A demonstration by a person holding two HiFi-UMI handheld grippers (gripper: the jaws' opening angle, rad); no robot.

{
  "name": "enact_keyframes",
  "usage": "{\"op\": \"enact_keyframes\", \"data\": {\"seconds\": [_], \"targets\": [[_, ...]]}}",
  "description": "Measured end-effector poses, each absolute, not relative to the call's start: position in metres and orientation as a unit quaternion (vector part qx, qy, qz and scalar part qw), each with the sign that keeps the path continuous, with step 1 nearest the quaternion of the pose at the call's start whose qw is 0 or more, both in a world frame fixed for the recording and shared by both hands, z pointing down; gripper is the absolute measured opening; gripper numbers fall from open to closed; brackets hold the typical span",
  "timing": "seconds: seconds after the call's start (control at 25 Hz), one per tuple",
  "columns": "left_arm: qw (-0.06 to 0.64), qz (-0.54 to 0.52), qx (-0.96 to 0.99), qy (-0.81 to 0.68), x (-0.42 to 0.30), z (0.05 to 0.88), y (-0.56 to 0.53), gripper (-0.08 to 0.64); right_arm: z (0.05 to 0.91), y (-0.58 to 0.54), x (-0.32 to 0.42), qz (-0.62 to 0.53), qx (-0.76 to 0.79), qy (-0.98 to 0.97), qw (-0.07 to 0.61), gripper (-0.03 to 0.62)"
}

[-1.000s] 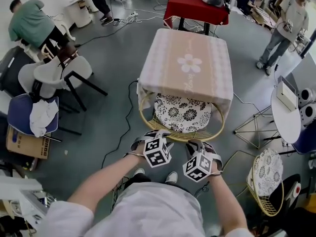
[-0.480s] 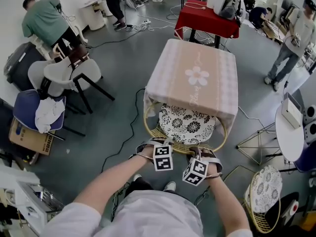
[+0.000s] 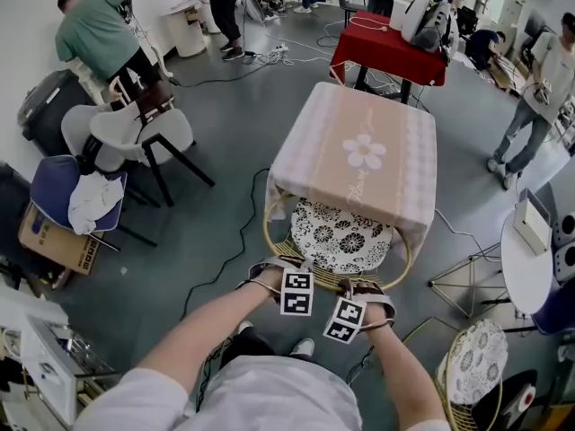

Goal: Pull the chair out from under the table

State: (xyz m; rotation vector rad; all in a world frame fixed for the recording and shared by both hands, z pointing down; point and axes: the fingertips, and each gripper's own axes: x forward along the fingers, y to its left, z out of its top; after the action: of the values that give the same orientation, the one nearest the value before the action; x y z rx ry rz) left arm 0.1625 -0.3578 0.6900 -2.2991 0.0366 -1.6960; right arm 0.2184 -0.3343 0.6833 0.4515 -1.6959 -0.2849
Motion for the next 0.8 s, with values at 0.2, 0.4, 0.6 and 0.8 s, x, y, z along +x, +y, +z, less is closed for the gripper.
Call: {"op": "enact_keyframes", "data": {"seconds": [0.2, 0.4, 0.6, 0.8], "targets": [[0.15, -0.599, -0.787, -0.001, 0.1623, 0.6895, -0.3561, 0.089, 0.6821, -0.3349, 0.2174, -0.105, 0.193, -0.746, 0.628, 0.038], [0.159, -0.602, -0.783, -0.001, 0.1603, 0.6893, -0.356, 0.083, 0.6805, -0.3352, 0.2156, -0.102, 0.192, -0.75, 0.625, 0.032], [0.164, -0.601, -0.783, 0.006, 0.1598, 0.6905, -0.3536, 0.083, 0.6808, -0.332, 0.2143, -0.093, 0.19, -0.753, 0.623, 0.031], [0.158, -0.605, -0.78, 0.007, 0.1588, 0.6891, -0.3488, 0.083, 0.6792, -0.3281, 0.2137, -0.091, 0.191, -0.752, 0.624, 0.031]]}}
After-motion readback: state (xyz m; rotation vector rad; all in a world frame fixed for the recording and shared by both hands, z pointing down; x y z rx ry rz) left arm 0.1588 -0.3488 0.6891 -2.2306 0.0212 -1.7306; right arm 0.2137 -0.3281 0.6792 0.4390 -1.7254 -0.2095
